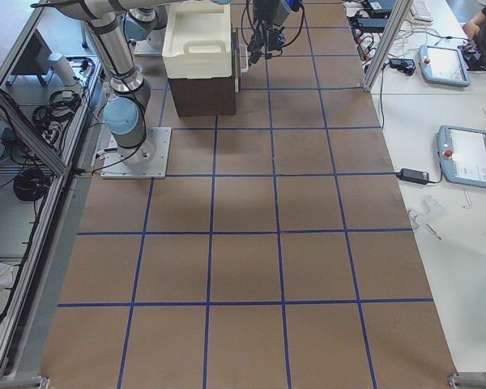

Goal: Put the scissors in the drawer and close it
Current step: 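Push the drawer closed with the left gripper, away from the robot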

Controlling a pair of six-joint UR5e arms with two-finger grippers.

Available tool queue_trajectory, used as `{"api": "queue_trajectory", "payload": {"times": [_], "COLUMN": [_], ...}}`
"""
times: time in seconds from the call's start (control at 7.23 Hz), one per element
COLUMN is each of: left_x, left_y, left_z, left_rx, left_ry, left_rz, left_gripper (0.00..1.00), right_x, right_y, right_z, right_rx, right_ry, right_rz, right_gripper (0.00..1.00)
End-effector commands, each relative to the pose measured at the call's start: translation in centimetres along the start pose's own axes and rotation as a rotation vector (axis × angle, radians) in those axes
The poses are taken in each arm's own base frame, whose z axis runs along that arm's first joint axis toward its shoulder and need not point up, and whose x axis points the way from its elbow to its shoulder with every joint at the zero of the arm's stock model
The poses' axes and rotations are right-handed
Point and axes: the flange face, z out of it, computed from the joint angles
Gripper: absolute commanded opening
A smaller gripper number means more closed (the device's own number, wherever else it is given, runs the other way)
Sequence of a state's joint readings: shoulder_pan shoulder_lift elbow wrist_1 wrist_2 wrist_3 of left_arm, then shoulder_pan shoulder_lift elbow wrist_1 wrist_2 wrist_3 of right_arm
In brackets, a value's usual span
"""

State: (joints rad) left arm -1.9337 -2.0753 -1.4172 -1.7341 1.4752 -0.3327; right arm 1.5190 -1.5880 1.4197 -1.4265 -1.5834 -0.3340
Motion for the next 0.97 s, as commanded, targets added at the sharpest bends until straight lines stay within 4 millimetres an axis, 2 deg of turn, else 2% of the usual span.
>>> {"api": "queue_trajectory", "payload": {"times": [0.0, 0.42, 0.83], "left_x": [0.7, 1.2, 0.5], "left_y": [0.6, 3.6, 3.1], "left_z": [0.5, -1.1, -1.9], "left_rx": [-0.01, 0.007, 0.047], "left_ry": [-0.002, -0.013, 0.0], "left_rz": [-0.005, -0.01, -0.03], "left_gripper": [1.0, 1.0, 1.0], "right_x": [0.0, 0.0, 0.1], "right_y": [0.0, 0.0, 0.1], "right_z": [0.0, 0.1, 0.0], "right_rx": [0.001, -0.001, 0.0], "right_ry": [0.0, 0.001, 0.001], "right_rz": [0.0, 0.0, 0.001], "right_gripper": [1.0, 1.0, 1.0]}}
